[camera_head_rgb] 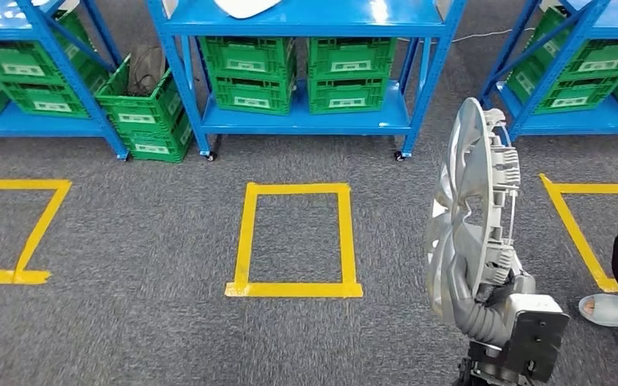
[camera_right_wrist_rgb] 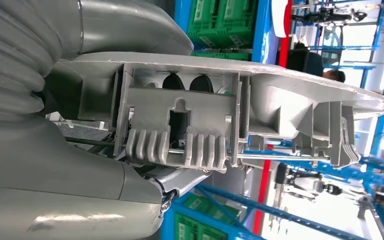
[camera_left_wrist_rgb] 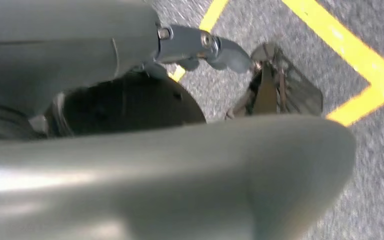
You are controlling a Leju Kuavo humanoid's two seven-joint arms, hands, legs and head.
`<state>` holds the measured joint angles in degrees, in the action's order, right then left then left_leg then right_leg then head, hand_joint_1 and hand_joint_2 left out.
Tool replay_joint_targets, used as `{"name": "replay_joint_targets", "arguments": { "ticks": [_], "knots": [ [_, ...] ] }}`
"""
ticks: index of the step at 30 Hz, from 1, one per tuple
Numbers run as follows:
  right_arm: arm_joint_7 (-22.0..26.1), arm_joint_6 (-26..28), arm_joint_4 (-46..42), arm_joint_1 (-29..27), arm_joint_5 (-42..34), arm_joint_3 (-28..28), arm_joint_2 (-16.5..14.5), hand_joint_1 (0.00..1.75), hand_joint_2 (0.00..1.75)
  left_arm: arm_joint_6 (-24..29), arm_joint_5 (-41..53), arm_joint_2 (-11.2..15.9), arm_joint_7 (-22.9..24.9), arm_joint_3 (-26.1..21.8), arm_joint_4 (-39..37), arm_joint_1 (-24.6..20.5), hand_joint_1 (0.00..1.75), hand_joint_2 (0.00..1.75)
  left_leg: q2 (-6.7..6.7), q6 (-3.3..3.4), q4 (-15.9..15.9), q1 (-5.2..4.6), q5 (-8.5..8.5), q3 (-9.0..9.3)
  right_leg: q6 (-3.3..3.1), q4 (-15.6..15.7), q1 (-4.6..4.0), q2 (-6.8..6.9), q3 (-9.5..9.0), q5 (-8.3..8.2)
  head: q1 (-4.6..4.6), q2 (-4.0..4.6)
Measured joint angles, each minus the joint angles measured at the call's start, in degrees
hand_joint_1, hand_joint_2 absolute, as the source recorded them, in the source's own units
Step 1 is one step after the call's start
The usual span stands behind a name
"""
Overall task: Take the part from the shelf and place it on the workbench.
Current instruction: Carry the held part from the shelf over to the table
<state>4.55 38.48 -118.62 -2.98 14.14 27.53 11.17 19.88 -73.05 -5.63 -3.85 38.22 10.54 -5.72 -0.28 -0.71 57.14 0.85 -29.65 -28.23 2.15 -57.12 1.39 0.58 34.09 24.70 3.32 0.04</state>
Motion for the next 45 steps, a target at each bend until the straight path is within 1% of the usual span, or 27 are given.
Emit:
{"name": "replay_joint_targets", "arguments": {
  "ticks": [1,2,4,5,6,11,13,16,24,25,26,27,28,30,31,32,33,34,35,36,38,39,40,41,42,43,45],
  "knots": [
    [-0.3,-0.1,0.0,0.1,0.5,0.0,0.1,1.75,1.75,-0.1,0.0,0.0,0.0,0.1,0.0,0.0,0.0,0.0,-0.03,0.27,-0.5,-0.08,-0.1,0.02,0.02,-0.2,0.01,-0.02,0.27,-0.05,-0.11,0.0],
    [-0.7,-0.2,0.0,0.2,1.3,0.1,0.2,1.75,1.75,-0.2,0.0,0.1,0.0,0.2,0.0,0.1,0.0,0.0,0.0,0.5,-0.7,-0.08,-0.13,-0.18,-0.49,-0.2,0.02,-0.04,0.48,-0.06,-0.32,0.0],
    [-1.6,-0.2,0.0,0.3,3.2,0.3,0.4,1.75,1.75,-0.2,-0.1,0.1,0.1,0.2,0.0,0.2,0.0,0.0,0.02,0.91,-0.8,-0.13,0.03,-0.36,-1.94,-0.1,-0.01,-0.12,0.81,-0.01,-0.84,0.0],
    [-1.9,-0.2,0.0,0.3,4.0,0.4,0.5,1.75,1.75,-0.1,-0.2,0.1,0.3,0.2,0.0,0.3,0.0,0.0,0.02,1.15,-0.8,-0.25,0.1,-0.56,-2.23,0.1,0.04,-0.13,0.87,-0.27,-1.14,0.0],
    [-2.2,-0.1,0.0,0.3,4.5,0.5,0.5,1.75,1.75,0.0,-0.2,0.2,0.7,0.3,0.0,0.3,0.0,0.0,0.03,1.41,-0.8,-0.39,0.13,-0.76,-1.97,0.5,0.1,-0.13,0.93,-0.45,-1.37,0.0],
    [-2.7,0.1,-0.4,0.3,5.0,0.8,0.7,1.75,1.75,0.9,-0.3,0.3,1.9,0.7,0.0,0.3,0.0,0.0,0.12,2.37,-0.4,-0.89,0.32,-1.43,0.73,1.4,0.62,-0.22,0.07,-1.76,-2.05,0.0],
    [-2.7,0.1,-0.5,0.3,5.0,0.9,0.7,1.75,1.75,0.9,-0.3,0.3,1.8,0.7,0.0,0.3,0.0,0.0,0.13,2.61,-0.2,-1.02,0.38,-1.64,1.4,1.4,0.76,-0.24,0.13,-2.13,-2.11,0.0],
    [-2.7,0.0,-0.7,0.3,5.1,0.9,0.7,1.75,1.75,0.9,-0.3,0.4,1.7,0.7,0.0,0.3,0.0,0.0,0.12,2.74,0.0,-1.1,0.38,-1.78,1.69,1.5,0.84,-0.22,0.14,-2.2,-2.14,0.0],
    [-2.7,0.0,-0.7,0.3,5.1,0.9,0.7,1.75,1.75,0.9,-0.3,0.4,1.7,0.7,0.0,0.3,0.0,0.0,0.11,2.78,0.0,-1.12,0.4,-1.8,1.8,1.5,0.86,-0.22,0.14,-2.24,-2.15,0.0],
    [-2.7,0.0,-0.8,0.4,5.1,0.9,0.7,1.75,1.75,0.9,-0.3,0.4,1.6,0.8,0.0,0.3,0.0,0.0,0.11,2.99,-0.2,-0.99,0.55,-1.52,1.94,1.6,0.93,-0.22,0.34,-2.27,-2.15,0.0],
    [-2.7,0.0,-0.8,0.5,5.1,1.0,0.7,1.75,1.75,0.9,-0.3,0.4,1.6,0.8,0.0,0.3,0.0,0.0,0.15,3.23,-0.4,-0.86,0.73,-1.28,2.09,1.3,0.96,-0.22,0.68,-2.02,-2.17,0.0],
    [-2.7,0.0,-1.0,0.5,5.1,1.0,0.7,1.75,1.75,0.9,-0.3,0.4,1.5,0.8,0.0,0.3,0.0,0.0,0.1,3.54,-0.6,-0.77,0.98,-1.14,2.08,-2.4,0.93,-0.23,2.5,-0.06,-2.51,0.0],
    [-2.9,-0.2,-1.1,0.7,5.3,1.1,0.7,1.75,1.75,0.8,-0.2,0.4,1.4,0.9,0.0,0.3,0.0,0.0,-0.5,3.78,-0.7,-0.75,1.17,-0.96,1.72,-5.0,0.77,-0.38,3.68,0.82,-3.01,0.0],
    [-3.8,-1.2,-1.2,1.7,5.7,1.5,0.7,1.75,1.75,0.4,0.3,0.4,1.2,1.0,0.0,0.1,0.0,0.0,-2.63,3.26,-0.3,-0.85,1.22,-1.69,0.24,-6.0,0.31,-2.57,3.14,1.84,-4.06,0.0],
    [-4.3,-1.7,-1.1,2.2,5.8,1.6,0.7,1.75,1.75,0.2,0.6,0.4,1.2,1.1,0.0,0.1,0.0,0.0,-3.86,2.73,-0.2,-0.71,1.22,-2.03,-0.39,-2.8,0.05,-3.48,1.36,0.53,-4.3,0.0],
    [-4.7,-2.1,-1.0,2.7,5.8,1.8,0.7,1.75,1.75,0.0,0.7,0.4,1.3,1.1,0.0,0.0,0.0,0.0,-4.68,2.13,-0.1,-0.47,1.31,-2.4,-0.73,-0.6,-0.1,-4.11,0.19,0.29,-4.41,0.0],
    [-4.8,-2.3,-0.9,3.0,5.7,1.9,0.7,1.75,1.75,0.0,0.8,0.4,1.4,1.2,0.0,0.0,0.0,0.0,-5.18,1.64,-0.2,-0.25,1.36,-2.67,-0.87,-0.3,-0.09,-3.45,0.06,0.24,-4.51,0.0],
    [-5.0,-2.6,-0.9,3.3,5.6,2.0,0.7,1.75,1.75,0.0,0.9,0.4,1.6,1.2,0.0,0.1,0.0,0.0,-5.0,1.27,0.1,-0.23,1.15,-2.97,-1.09,0.2,-0.05,-2.84,-0.21,0.18,-4.5,0.0],
    [-5.2,-2.9,-0.8,3.6,5.5,2.2,0.6,1.75,1.75,0.0,1.0,0.5,1.8,1.3,0.0,0.1,0.0,0.0,-4.23,0.96,1.2,-0.27,0.51,-3.66,-1.36,0.6,0.04,-2.16,-0.51,0.11,-4.29,0.0],
    [-5.4,-3.3,-0.7,4.0,5.5,2.4,0.6,1.75,1.75,0.0,1.0,0.5,1.9,1.4,0.0,0.0,0.0,0.0,-3.05,0.72,3.5,-0.3,-0.64,-5.01,-1.62,1.0,0.12,-1.47,-0.78,0.08,-3.95,0.0],
    [-5.9,-4.2,-0.5,4.7,5.6,2.7,0.5,1.75,1.75,-0.1,1.1,0.6,2.1,1.5,0.0,0.0,0.0,0.0,-0.89,0.33,11.0,-0.17,-3.62,-9.1,-2.01,1.1,-0.1,-0.19,-0.88,0.23,-3.22,0.0],
    [-6.2,-4.6,-0.3,5.0,5.8,2.9,0.5,1.75,1.75,-0.2,1.1,0.6,2.2,1.6,0.0,0.0,0.0,0.0,-0.47,0.15,14.3,-0.07,-4.58,-11.01,-2.1,1.0,-0.19,0.46,-0.85,0.3,-3.0,0.0],
    [-6.5,-4.9,-0.1,5.2,6.0,3.1,0.5,1.75,1.75,-0.2,1.2,0.7,2.2,1.7,-0.1,0.0,0.0,0.0,-0.27,0.02,15.9,0.01,-4.62,-12.01,-2.14,1.0,-0.27,1.07,-0.83,0.34,-2.83,0.0],
    [-6.8,-5.3,0.1,5.4,6.2,3.3,0.5,1.75,1.75,-0.2,1.3,0.7,2.3,1.8,-0.1,0.1,0.0,0.0,-0.07,-0.03,15.2,0.05,-3.65,-11.81,-2.13,0.9,-0.33,1.66,-0.82,0.38,-2.64,0.0],
    [-7.1,-5.6,0.3,5.7,6.4,3.6,0.4,1.75,1.75,-0.2,1.4,0.8,2.3,2.0,-0.1,0.2,0.0,0.0,0.34,0.01,12.2,0.07,-1.84,-10.28,-2.07,0.8,-0.37,2.21,-0.83,0.42,-2.39,0.0],
    [-7.3,-6.0,0.5,6.0,6.6,3.9,0.4,1.75,1.75,-0.3,1.6,0.8,2.4,2.1,-0.1,0.2,0.0,0.0,1.32,0.15,7.8,0.01,-0.01,-7.96,-1.96,0.7,-0.44,2.72,-0.86,0.48,-2.07,0.0],
    [-7.7,-6.5,0.7,6.5,7.0,4.3,0.2,1.75,1.75,-0.3,1.8,0.9,2.5,2.2,-0.1,-0.1,0.0,0.0,2.91,0.66,1.1,-0.27,1.98,-4.48,-1.43,0.3,-0.68,3.62,-0.87,0.7,-1.64,0.0]
  ]
}}
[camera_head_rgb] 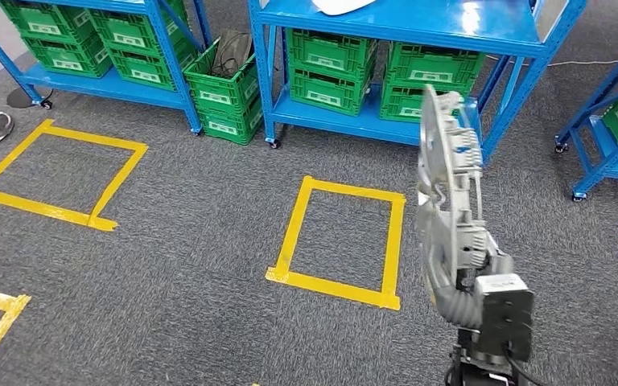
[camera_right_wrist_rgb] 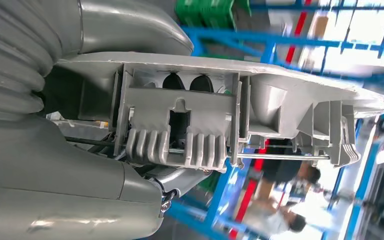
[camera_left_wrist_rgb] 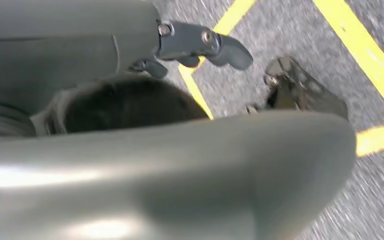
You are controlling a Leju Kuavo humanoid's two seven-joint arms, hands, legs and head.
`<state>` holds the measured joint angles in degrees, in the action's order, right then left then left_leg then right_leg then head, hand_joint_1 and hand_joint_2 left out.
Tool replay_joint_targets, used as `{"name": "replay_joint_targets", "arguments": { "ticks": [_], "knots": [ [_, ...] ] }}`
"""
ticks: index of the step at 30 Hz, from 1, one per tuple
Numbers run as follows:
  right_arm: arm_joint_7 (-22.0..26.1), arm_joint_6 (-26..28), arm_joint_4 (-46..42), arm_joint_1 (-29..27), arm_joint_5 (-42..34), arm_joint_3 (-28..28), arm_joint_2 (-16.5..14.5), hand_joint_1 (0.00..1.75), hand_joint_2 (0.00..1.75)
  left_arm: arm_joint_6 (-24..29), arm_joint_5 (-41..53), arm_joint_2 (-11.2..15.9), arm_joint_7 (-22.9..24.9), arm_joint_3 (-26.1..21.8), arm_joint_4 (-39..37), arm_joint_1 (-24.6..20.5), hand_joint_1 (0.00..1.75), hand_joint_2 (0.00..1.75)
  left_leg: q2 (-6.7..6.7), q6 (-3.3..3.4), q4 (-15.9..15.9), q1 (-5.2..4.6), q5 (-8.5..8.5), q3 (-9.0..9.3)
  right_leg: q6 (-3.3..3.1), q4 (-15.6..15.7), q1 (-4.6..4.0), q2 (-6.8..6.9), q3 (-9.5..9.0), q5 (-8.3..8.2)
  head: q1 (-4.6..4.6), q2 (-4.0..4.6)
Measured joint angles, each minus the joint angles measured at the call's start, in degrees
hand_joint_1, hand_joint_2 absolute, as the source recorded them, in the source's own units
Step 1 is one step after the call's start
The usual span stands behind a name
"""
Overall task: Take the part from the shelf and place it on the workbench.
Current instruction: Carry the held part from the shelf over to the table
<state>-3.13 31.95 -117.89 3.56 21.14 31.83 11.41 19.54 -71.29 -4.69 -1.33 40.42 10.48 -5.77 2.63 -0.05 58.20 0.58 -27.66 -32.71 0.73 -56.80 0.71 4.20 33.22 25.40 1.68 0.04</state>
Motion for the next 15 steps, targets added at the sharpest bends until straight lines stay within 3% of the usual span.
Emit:
{"name": "replay_joint_targets", "arguments": {
  "ticks": [1,3,5,6,8,9,10,11,12,13,15],
  "knots": [
    [-0.1,-0.2,0.1,0.3,0.1,0.2,-0.1,1.75,1.75,0.0,0.1,0.0,0.1,0.1,0.0,-0.1,0.0,0.0,0.27,0.29,-1.3,-0.17,0.09,0.56,0.38,-0.1,-0.08,0.38,-0.04,0.1,0.06,0.0],
    [-0.4,-0.7,0.3,0.8,0.3,0.6,-0.2,1.75,1.75,-0.1,0.3,0.1,0.1,0.2,0.0,-0.1,0.0,0.0,-0.82,0.87,-1.5,-0.36,0.22,0.37,1.13,-0.1,-0.02,1.24,-0.25,0.16,-0.03,0.0],
    [-0.8,-1.5,0.6,1.5,0.7,0.9,-0.3,1.75,1.75,-0.3,0.4,0.1,0.2,0.3,0.0,0.1,0.0,0.0,-1.88,1.47,-1.9,-0.12,0.74,0.91,1.76,-1.3,0.19,0.52,0.29,1.14,-0.12,0.0],
    [-1.0,-2.0,0.8,1.9,1.0,1.1,-0.3,1.75,1.75,-0.5,0.6,0.1,0.4,0.4,0.0,0.1,0.0,0.0,-2.42,1.79,-2.0,0.05,1.05,1.12,2.0,-3.4,0.28,-0.55,1.23,2.55,-0.37,0.0],
    [-1.7,-3.1,1.1,3.0,1.9,1.5,-0.5,1.75,1.75,-0.8,0.8,0.1,0.7,0.5,0.0,0.1,0.0,0.0,-3.54,2.11,-1.9,0.18,1.35,1.02,2.2,-10.8,0.38,-2.87,4.4,6.43,-1.07,0.0],
    [-2.2,-3.7,1.3,3.5,2.5,1.8,-0.7,1.75,1.75,-0.9,0.8,0.1,0.8,0.6,0.0,0.0,0.0,0.0,-4.2,2.17,-1.8,0.15,1.4,0.82,2.23,-14.4,0.38,-3.35,5.92,7.83,-1.39,0.0],
    [-2.8,-4.1,1.6,4.0,3.2,2.1,-0.8,1.75,1.75,-0.8,0.8,0.1,0.7,0.7,0.0,0.0,0.0,0.0,-4.98,2.17,-1.6,0.13,1.39,0.67,2.22,-16.5,0.38,-3.58,6.8,8.23,-1.61,0.0],
    [-3.5,-4.4,1.8,4.3,3.8,2.4,-1.0,1.75,1.75,-0.6,0.8,0.1,0.7,0.8,0.0,0.0,0.0,0.0,-5.84,2.14,-1.4,0.12,1.36,0.57,2.16,-16.4,0.41,-3.72,6.69,7.51,-1.84,0.0],
    [-4.1,-4.5,1.9,4.4,4.3,2.6,-1.1,1.75,1.75,-0.4,0.7,0.1,0.6,0.9,0.0,0.0,0.0,0.0,-6.79,2.08,-1.1,0.13,1.29,0.51,2.05,-13.9,0.47,-3.96,5.54,5.78,-2.07,0.0],
    [-4.5,-4.5,2.0,4.5,4.6,2.7,-1.1,1.75,1.75,-0.2,0.6,0.1,0.6,0.9,0.0,0.0,0.0,0.0,-7.72,1.96,-0.9,0.15,1.2,0.47,1.88,-10.0,0.57,-4.68,3.81,3.83,-2.32,0.0],
    [-4.9,-4.2,2.0,4.6,4.7,2.8,-1.2,1.75,1.75,0.1,0.3,0.1,0.5,0.9,0.0,0.0,0.0,0.0,-9.37,1.49,-0.4,0.2,1.13,0.01,1.57,-3.5,0.82,-7.28,0.71,1.83,-2.6,0.0]
  ]
}}
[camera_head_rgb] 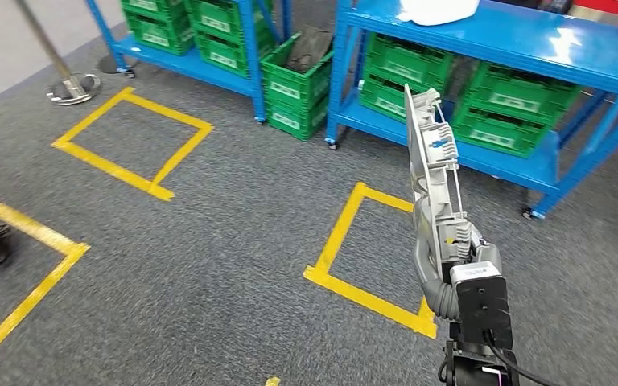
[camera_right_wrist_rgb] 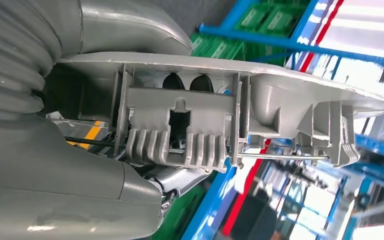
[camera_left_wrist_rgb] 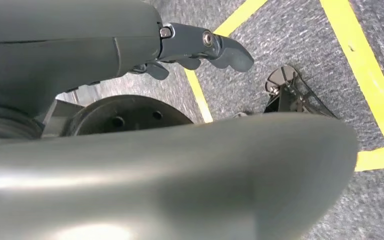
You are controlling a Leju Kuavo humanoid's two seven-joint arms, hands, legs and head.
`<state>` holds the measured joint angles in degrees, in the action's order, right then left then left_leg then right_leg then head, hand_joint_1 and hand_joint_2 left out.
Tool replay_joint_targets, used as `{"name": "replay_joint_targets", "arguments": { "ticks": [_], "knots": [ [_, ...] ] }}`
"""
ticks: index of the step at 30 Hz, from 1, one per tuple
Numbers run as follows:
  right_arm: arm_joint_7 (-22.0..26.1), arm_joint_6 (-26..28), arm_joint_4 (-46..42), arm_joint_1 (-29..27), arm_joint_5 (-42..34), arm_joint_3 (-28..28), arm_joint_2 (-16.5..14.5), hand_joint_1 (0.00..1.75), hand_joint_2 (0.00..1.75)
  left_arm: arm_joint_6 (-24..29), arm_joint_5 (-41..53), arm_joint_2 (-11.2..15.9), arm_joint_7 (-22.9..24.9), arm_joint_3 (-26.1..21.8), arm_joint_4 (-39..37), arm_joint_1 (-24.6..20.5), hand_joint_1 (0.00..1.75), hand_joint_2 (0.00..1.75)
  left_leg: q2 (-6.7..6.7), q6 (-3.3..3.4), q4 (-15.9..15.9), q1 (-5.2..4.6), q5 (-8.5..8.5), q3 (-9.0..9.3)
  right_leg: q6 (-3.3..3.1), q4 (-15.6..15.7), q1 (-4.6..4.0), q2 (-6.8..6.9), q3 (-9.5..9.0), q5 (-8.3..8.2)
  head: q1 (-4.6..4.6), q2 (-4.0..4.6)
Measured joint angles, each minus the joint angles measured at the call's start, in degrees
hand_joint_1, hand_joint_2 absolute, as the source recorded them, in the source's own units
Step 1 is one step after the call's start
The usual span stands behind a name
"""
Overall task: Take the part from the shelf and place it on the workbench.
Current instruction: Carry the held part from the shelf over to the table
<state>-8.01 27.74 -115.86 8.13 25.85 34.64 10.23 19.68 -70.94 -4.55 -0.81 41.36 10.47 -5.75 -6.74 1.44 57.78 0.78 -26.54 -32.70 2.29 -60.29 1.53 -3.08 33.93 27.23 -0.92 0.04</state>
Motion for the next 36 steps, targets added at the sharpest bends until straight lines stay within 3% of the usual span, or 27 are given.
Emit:
{"name": "replay_joint_targets", "arguments": {
  "ticks": [2,4,6,8,10,11,12,13,14,16,17,19,21,23,24,25,26,27,28,30,32,34,35,36],
  "knots": [
    [0.0,0.4,0.0,-0.1,-0.1,0.2,0.0,1.75,1.75,0.3,-0.1,0.0,-0.3,0.1,0.0,0.0,0.0,0.0,-1.3,-0.85,0.2,0.36,0.23,-0.82,-0.33,1.6,-0.1,-1.28,-0.97,0.21,-0.06,0.0],
    [0.1,1.1,0.0,-0.2,-0.3,0.2,0.0,1.75,1.75,0.6,-0.2,0.1,-0.6,0.3,0.0,0.3,0.0,0.0,-1.91,-1.7,0.2,0.72,0.4,-1.46,-0.97,2.0,-0.28,-0.1,-1.22,-0.03,-0.09,0.0],
    [0.2,1.7,-0.1,-0.3,-0.5,0.2,0.0,1.75,1.75,0.9,-0.2,0.2,-0.8,0.4,0.0,0.5,0.0,0.0,1.01,-2.15,2.4,0.49,-0.84,-2.9,-1.75,2.8,-0.22,1.3,-1.66,-0.32,0.36,0.0],
    [0.4,2.0,-0.1,-0.4,-0.6,0.2,0.0,1.75,1.75,0.9,-0.1,0.4,-0.8,0.4,0.0,0.4,0.0,0.0,5.02,-2.36,9.1,0.29,-3.87,-6.42,-2.24,3.0,-0.39,2.76,-1.82,-0.37,1.08,0.0],
    [0.4,1.9,-0.1,-0.4,-0.6,0.2,0.0,1.75,1.75,0.8,0.0,0.5,-0.8,0.4,0.0,0.2,0.0,0.0,6.25,-2.53,15.6,0.36,-5.91,-9.78,-2.42,2.9,-0.66,4.36,-1.71,-0.28,1.56,0.0],
    [0.4,1.8,-0.1,-0.4,-0.6,0.2,0.0,1.75,1.75,0.7,0.1,0.6,-0.9,0.5,0.0,0.2,0.0,0.0,6.41,-2.54,16.2,0.37,-5.57,-10.06,-2.46,2.8,-0.76,5.16,-1.68,-0.22,1.78,0.0],
    [0.4,1.5,-0.1,-0.3,-0.6,0.2,0.0,1.75,1.75,0.6,0.2,0.7,-0.9,0.5,0.0,0.3,0.0,0.0,6.63,-2.48,14.6,0.36,-4.36,-9.11,-2.45,2.7,-0.84,5.92,-1.67,-0.16,2.04,0.0],
    [0.4,1.2,0.0,-0.2,-0.6,0.2,-0.1,1.75,1.75,0.6,0.3,0.7,-0.9,0.6,0.0,0.3,0.0,0.0,7.37,-2.31,10.9,0.28,-2.64,-6.96,-2.38,2.7,-0.9,6.62,-1.71,-0.09,2.31,0.0],
    [0.3,0.9,0.0,0.1,-0.5,0.3,-0.1,1.75,1.75,0.5,0.5,0.8,-0.9,0.7,0.0,0.2,0.0,0.0,8.89,-2.07,6.7,0.05,-1.44,-4.61,-2.22,2.6,-1.02,7.26,-1.77,0.01,2.57,0.0],
    [0.2,0.4,0.0,0.8,0.0,0.3,-0.3,1.75,1.75,0.4,0.9,0.8,-0.7,0.8,0.0,-0.1,0.0,0.0,10.94,-1.41,1.1,-0.42,-0.32,-1.39,-1.63,2.4,-1.27,8.28,-1.84,0.24,2.81,0.0],
    [0.2,0.2,0.0,1.2,0.2,0.4,-0.5,1.75,1.75,0.3,1.1,0.8,-0.5,0.8,0.0,-0.2,0.0,0.0,11.09,-1.08,0.3,-0.64,-0.44,-1.19,-1.28,2.3,-1.34,8.82,-1.88,0.3,2.81,0.0],
    [0.1,-0.1,0.2,1.9,0.5,0.5,-0.7,1.75,1.75,0.3,1.4,0.9,0.0,0.9,0.0,-0.2,0.0,0.0,9.48,-0.42,0.2,-0.63,-0.05,-1.3,-0.49,2.2,-1.21,9.69,-1.96,0.46,2.73,0.0],
    [0.1,-0.3,0.4,2.4,0.5,0.6,-0.9,1.75,1.75,0.2,1.6,1.0,0.2,1.0,0.0,0.0,0.0,0.0,8.1,0.25,-0.1,-0.37,0.42,-1.02,0.22,0.3,-0.96,7.96,-1.15,1.97,2.47,0.0],
    [0.0,-0.6,0.6,2.8,0.6,0.7,-1.0,1.75,1.75,0.0,1.9,1.0,0.2,1.3,0.0,0.0,0.0,0.0,6.65,0.75,-0.2,-0.26,0.84,-0.97,0.56,-6.1,-0.81,4.86,1.63,5.48,1.88,0.0],
    [0.0,-0.7,0.7,2.9,0.6,0.9,-1.0,1.75,1.75,-0.1,2.0,1.0,0.2,1.5,0.0,-0.1,0.0,0.0,5.82,0.92,-0.2,-0.31,0.99,-1.11,0.57,-10.2,-0.8,4.04,3.39,7.18,1.57,0.0],
    [0.0,-0.7,0.8,3.0,0.6,1.0,-1.0,1.75,1.75,-0.1,2.0,1.0,0.2,1.6,0.0,-0.1,0.0,0.0,4.89,0.98,-0.1,-0.35,1.07,-1.21,0.54,-13.3,-0.81,3.67,4.86,8.13,1.31,0.0],
    [-0.1,-0.9,1.0,3.1,0.7,1.1,-1.1,1.75,1.75,-0.2,2.1,1.1,0.2,1.8,0.0,-0.1,0.0,0.0,3.93,0.98,-0.1,-0.38,1.14,-1.27,0.46,-14.6,-0.83,3.51,5.55,7.99,1.06,0.0],
    [-0.3,-1.1,1.2,3.3,0.8,1.2,-1.1,1.75,1.75,-0.2,2.3,1.1,0.3,1.9,0.0,0.0,0.0,0.0,3.0,0.95,-0.1,-0.4,1.19,-1.28,0.31,-13.5,-0.82,3.35,5.2,6.71,0.8,0.0],
    [-0.6,-1.4,1.4,3.6,1.1,1.3,-1.2,1.75,1.75,-0.2,2.4,1.1,0.3,2.0,0.0,0.0,0.0,0.0,2.08,0.9,0.0,-0.4,1.23,-1.27,0.09,-10.4,-0.82,2.93,3.94,4.64,0.56,0.0],
    [-1.4,-2.1,1.8,4.6,2.3,1.7,-1.3,1.75,1.75,-0.4,2.8,1.2,0.3,2.2,0.0,0.0,0.0,0.0,0.5,0.65,0.2,-0.42,1.35,-1.5,-0.54,-2.4,-0.68,0.21,0.72,1.06,0.14,0.0],
    [-2.3,-2.8,2.3,5.7,3.9,2.2,-1.5,1.75,1.75,-0.8,3.0,1.2,0.2,2.4,0.0,-0.1,0.0,0.0,-0.8,-0.02,0.4,-0.19,1.65,-2.21,-1.01,1.5,-0.67,-1.9,-1.1,0.18,-0.01,0.0],
    [-2.9,-3.4,2.7,6.7,4.7,2.6,-1.8,1.75,1.75,-1.2,3.2,1.2,0.2,2.7,0.0,-0.1,0.0,0.0,-1.99,-0.94,0.3,0.2,2.08,-3.03,-1.46,2.2,-0.8,-1.14,-1.57,0.02,-0.13,0.0],
    [-3.2,-3.8,3.1,7.2,4.8,2.8,-2.0,1.75,1.75,-1.3,3.2,1.3,0.2,2.9,0.0,0.0,0.0,0.0,-1.52,-1.22,0.6,0.2,2.01,-3.47,-1.79,2.6,-0.77,-0.41,-1.75,-0.25,-0.14,0.0],
    [-3.4,-4.2,3.4,7.7,4.8,3.1,-2.2,1.75,1.75,-1.4,3.3,1.3,0.1,3.1,0.0,0.1,0.0,0.0,-0.18,-1.42,1.7,0.09,1.43,-4.27,-2.17,3.2,-0.71,0.39,-1.98,-0.54,0.05,0.0]
  ]
}}
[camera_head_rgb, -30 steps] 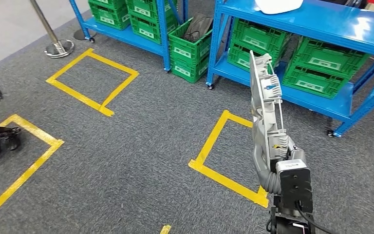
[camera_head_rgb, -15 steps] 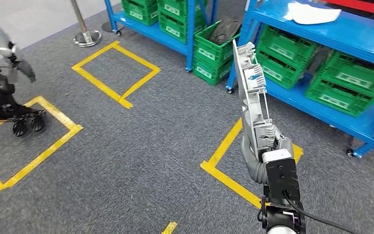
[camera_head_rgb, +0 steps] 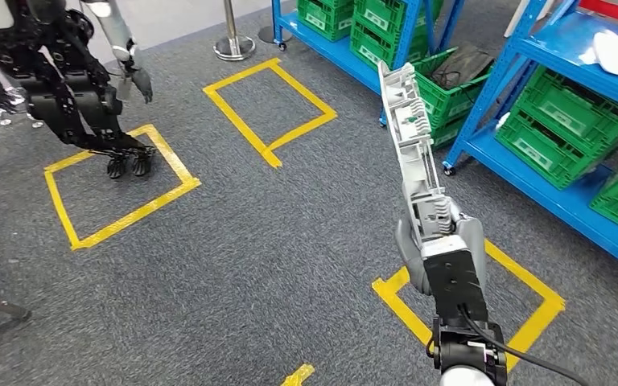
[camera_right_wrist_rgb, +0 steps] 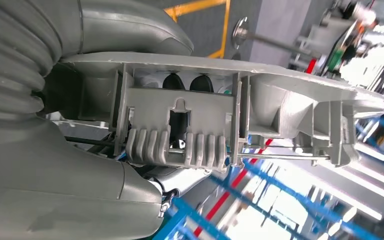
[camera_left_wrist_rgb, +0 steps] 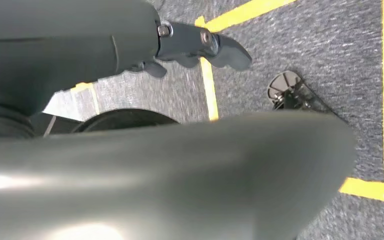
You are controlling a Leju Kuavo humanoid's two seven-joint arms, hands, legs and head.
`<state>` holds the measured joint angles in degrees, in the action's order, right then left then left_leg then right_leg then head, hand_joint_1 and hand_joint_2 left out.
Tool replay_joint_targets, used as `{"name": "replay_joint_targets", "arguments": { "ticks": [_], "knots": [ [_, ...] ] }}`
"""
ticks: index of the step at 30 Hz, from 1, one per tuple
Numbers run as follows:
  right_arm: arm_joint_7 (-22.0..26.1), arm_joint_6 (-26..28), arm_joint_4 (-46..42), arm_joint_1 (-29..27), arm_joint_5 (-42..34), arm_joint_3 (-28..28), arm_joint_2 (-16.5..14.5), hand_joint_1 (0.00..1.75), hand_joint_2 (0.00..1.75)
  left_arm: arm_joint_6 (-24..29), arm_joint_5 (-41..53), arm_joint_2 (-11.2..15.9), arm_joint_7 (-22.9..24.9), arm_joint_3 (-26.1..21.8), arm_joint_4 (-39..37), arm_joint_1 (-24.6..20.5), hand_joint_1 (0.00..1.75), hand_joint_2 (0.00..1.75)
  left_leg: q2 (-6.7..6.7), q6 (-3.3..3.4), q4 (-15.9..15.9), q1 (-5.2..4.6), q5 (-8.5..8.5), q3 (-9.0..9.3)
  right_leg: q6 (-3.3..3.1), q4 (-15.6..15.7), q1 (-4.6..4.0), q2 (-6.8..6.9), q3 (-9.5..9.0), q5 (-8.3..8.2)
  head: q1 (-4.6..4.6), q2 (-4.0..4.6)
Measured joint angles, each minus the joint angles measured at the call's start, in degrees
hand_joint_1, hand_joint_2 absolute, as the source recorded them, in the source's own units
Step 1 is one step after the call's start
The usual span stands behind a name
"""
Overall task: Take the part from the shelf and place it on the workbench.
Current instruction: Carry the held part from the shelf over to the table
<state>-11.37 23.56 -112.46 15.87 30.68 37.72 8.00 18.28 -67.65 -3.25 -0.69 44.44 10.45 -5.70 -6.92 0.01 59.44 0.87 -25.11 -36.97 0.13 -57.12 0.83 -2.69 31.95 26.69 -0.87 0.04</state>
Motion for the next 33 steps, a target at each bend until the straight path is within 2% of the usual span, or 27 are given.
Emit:
{"name": "replay_joint_targets", "arguments": {
  "ticks": [2,3,4,5,6,7,9,10,11,13,14,15,17,18,19,20,21,22,23,24,26,27,29,30,31,33],
  "knots": [
    [-0.2,-0.7,0.7,0.7,0.0,0.5,-0.4,1.75,1.75,-0.2,0.2,0.1,-0.1,0.3,0.0,-0.1,0.0,0.0,3.97,-0.21,5.4,-0.19,-2.73,-2.85,-0.49,0.7,-0.05,1.75,-0.3,-0.35,0.69,0.0],
    [-0.2,-1.1,1.0,1.0,0.1,0.8,-0.5,1.75,1.75,-0.3,0.2,0.2,-0.1,0.4,0.0,-0.2,0.0,0.0,5.31,-0.39,9.1,-0.11,-4.38,-4.67,-0.61,0.8,-0.15,2.61,-0.27,-0.37,1.03,0.0],
    [-0.3,-1.5,1.4,1.3,0.2,1.2,-0.6,1.75,1.75,-0.3,0.3,0.3,-0.1,0.5,0.0,-0.2,0.0,0.0,5.96,-0.58,12.2,0.01,-5.52,-6.2,-0.62,0.8,-0.22,3.53,-0.23,-0.36,1.2,0.0],
    [-0.3,-1.8,1.8,1.5,0.3,1.5,-0.6,1.75,1.75,-0.3,0.3,0.3,-0.1,0.5,0.0,-0.2,0.0,0.0,6.3,-0.75,13.9,0.15,-5.88,-6.97,-0.59,0.7,-0.24,4.43,-0.2,-0.32,1.33,0.0],
    [-0.4,-2.0,2.1,1.7,0.4,1.9,-0.7,1.75,1.75,-0.4,0.3,0.3,0.0,0.6,0.0,-0.1,0.0,0.0,6.55,-0.91,13.6,0.29,-5.32,-6.6,-0.5,0.7,-0.23,5.31,-0.19,-0.26,1.51,0.0],
    [-0.5,-2.2,2.5,1.8,0.5,2.3,-0.8,1.75,1.75,-0.4,0.3,0.4,0.0,0.6,0.0,-0.1,0.0,0.0,6.89,-1.03,11.2,0.45,-4.04,-5.09,-0.36,0.6,-0.19,6.14,-0.18,-0.18,1.75,0.0],
    [-0.5,-2.4,2.9,2.0,0.8,2.6,-1.1,1.75,1.75,-0.4,0.3,0.5,0.0,0.7,0.0,-0.1,0.0,0.0,8.85,-1.13,3.8,0.51,-1.58,-0.27,0.31,0.0,-0.27,7.6,-0.02,0.26,2.38,0.0],
    [-0.6,-2.5,3.1,2.4,1.0,2.8,-1.2,1.75,1.75,-0.4,0.4,0.6,0.1,0.8,0.0,-0.2,0.0,0.0,9.59,-0.9,1.1,0.43,-1.04,1.43,0.75,-0.5,-0.37,8.15,0.08,0.53,2.56,0.0],
    [-0.6,-2.7,3.3,2.7,1.3,3.0,-1.2,1.75,1.75,-0.4,0.4,0.5,0.2,0.9,0.0,-0.2,0.0,0.0,10.11,-0.63,-0.3,0.28,-0.98,2.37,1.16,-0.8,-0.48,8.58,0.21,0.75,2.58,0.0],
    [-0.9,-3.6,3.6,3.6,2.3,3.7,-1.3,1.75,1.75,-0.3,0.4,0.6,0.8,1.2,0.0,-0.2,0.0,0.0,9.23,0.27,-0.5,0.02,-1.03,2.2,1.83,-1.1,-0.44,9.53,0.22,0.86,2.24,0.0],
    [-1.1,-4.3,3.7,4.0,2.9,4.1,-1.4,1.75,1.75,-0.3,0.5,0.7,1.2,1.3,0.0,-0.1,0.0,0.0,8.65,0.61,-0.5,0.0,-0.93,2.1,2.19,-1.3,-0.25,9.39,0.42,1.08,2.06,0.0],
    [-1.4,-5.2,3.8,4.5,3.4,4.5,-1.5,1.75,1.75,-0.3,0.5,0.8,1.6,1.4,0.0,-0.1,0.0,0.0,7.99,1.0,-0.5,-0.01,-0.81,2.01,2.52,-2.2,-0.03,8.54,0.86,1.79,1.87,0.0],
    [-1.8,-6.7,4.2,5.3,4.3,5.4,-1.7,1.75,1.75,-0.4,0.6,0.9,2.1,1.7,0.0,-0.1,0.0,0.0,6.7,1.56,-0.6,0.02,-0.54,1.94,2.85,-7.3,0.19,5.51,3.26,4.73,1.36,0.0],
    [-2.0,-7.4,4.3,5.6,4.8,5.8,-1.7,1.75,1.75,-0.4,0.7,0.9,2.1,1.8,0.0,-0.2,0.0,0.0,5.98,1.79,-0.6,-0.1,-0.45,1.83,2.76,-11.2,0.12,4.28,5.04,6.48,1.03,0.0],
    [-2.1,-7.9,4.5,5.8,5.4,6.3,-1.7,1.75,1.75,-0.5,0.7,0.9,2.1,1.9,0.0,-0.2,0.0,0.0,5.12,1.96,-0.6,-0.26,-0.37,1.73,2.57,-14.8,-0.01,3.68,6.79,7.66,0.69,0.0],
    [-2.2,-8.4,4.8,6.1,6.2,6.9,-1.8,1.75,1.75,-0.5,0.7,0.9,2.0,1.9,0.0,-0.2,0.0,0.0,4.19,2.1,-0.6,-0.42,-0.32,1.66,2.27,-16.9,-0.17,3.35,7.9,7.85,0.4,0.0],
    [-2.3,-8.9,5.0,6.4,6.9,7.4,-2.0,1.75,1.75,-0.5,0.7,0.9,2.0,2.0,0.0,-0.2,0.0,0.0,3.2,2.18,-0.6,-0.59,-0.26,1.64,1.82,-16.8,-0.37,3.08,8.06,6.95,0.14,0.0],
    [-2.5,-9.4,5.2,6.8,7.6,8.0,-2.2,1.75,1.75,-0.5,0.8,0.9,1.9,2.0,0.0,-0.2,0.0,0.0,2.29,2.23,-0.5,-0.7,-0.2,1.66,1.31,-14.4,-0.59,2.67,7.13,5.14,-0.06,0.0],
    [-2.7,-10.0,5.4,7.3,8.3,8.4,-2.5,1.75,1.75,-0.5,0.8,0.9,1.8,2.0,0.0,-0.1,0.0,0.0,1.46,2.23,-0.5,-0.75,-0.12,1.67,0.73,-10.5,-0.83,1.67,5.52,3.03,-0.19,0.0],
    [-2.9,-10.5,5.5,7.8,9.0,8.9,-2.7,1.75,1.75,-0.6,0.9,0.9,1.8,2.1,0.0,-0.1,0.0,0.0,0.76,2.16,-0.6,-0.76,0.0,1.59,0.14,-6.9,-0.93,0.17,3.86,1.58,-0.21,0.0],
    [-3.2,-11.4,5.7,8.8,10.2,9.7,-3.3,1.75,1.75,-0.8,1.0,0.8,1.7,2.1,0.0,-0.2,0.0,0.0,-0.39,1.78,-0.6,-0.48,0.34,1.19,-0.68,-2.5,-1.1,-2.1,1.7,0.47,-0.19,0.0],
    [-3.3,-11.8,5.9,9.2,10.8,10.2,-3.6,1.75,1.75,-0.9,1.0,0.7,1.7,2.2,0.0,-0.2,0.0,0.0,-0.95,1.46,-0.7,-0.25,0.57,0.91,-0.92,-2.0,-1.18,-2.35,1.33,0.57,-0.26,0.0],
    [-3.5,-12.4,6.2,10.0,11.7,11.0,-4.2,1.75,1.75,-1.0,1.0,0.7,1.6,2.4,0.0,-0.1,0.0,0.0,-1.86,0.86,-0.9,0.04,0.95,0.54,-1.16,-0.9,-1.26,-1.15,0.74,0.1,-0.6,0.0],
    [-3.6,-12.7,6.4,10.3,12.1,11.4,-4.7,1.75,1.75,-1.0,1.1,0.7,1.6,2.5,0.0,0.0,0.0,0.0,-1.03,0.64,-0.6,-0.1,0.78,0.27,-1.23,0.0,-1.16,-0.38,0.24,-0.26,-0.58,0.0],
    [-3.7,-13.0,6.6,10.5,12.6,11.8,-5.0,1.75,1.75,-1.0,1.1,0.8,1.7,2.5,0.0,0.0,0.0,0.0,0.56,0.41,0.5,-0.26,0.04,-0.38,-1.37,1.0,-1.03,0.5,-0.28,-0.64,-0.38,0.0],
    [-4.0,-13.8,7.2,11.1,14.0,12.7,-5.6,1.75,1.75,-1.1,1.2,0.8,1.8,2.7,0.0,-0.1,0.0,0.0,4.56,-0.1,5.7,-0.34,-2.76,-3.13,-1.5,2.0,-1.0,2.24,-0.86,-1.01,0.16,0.0]
  ]
}}
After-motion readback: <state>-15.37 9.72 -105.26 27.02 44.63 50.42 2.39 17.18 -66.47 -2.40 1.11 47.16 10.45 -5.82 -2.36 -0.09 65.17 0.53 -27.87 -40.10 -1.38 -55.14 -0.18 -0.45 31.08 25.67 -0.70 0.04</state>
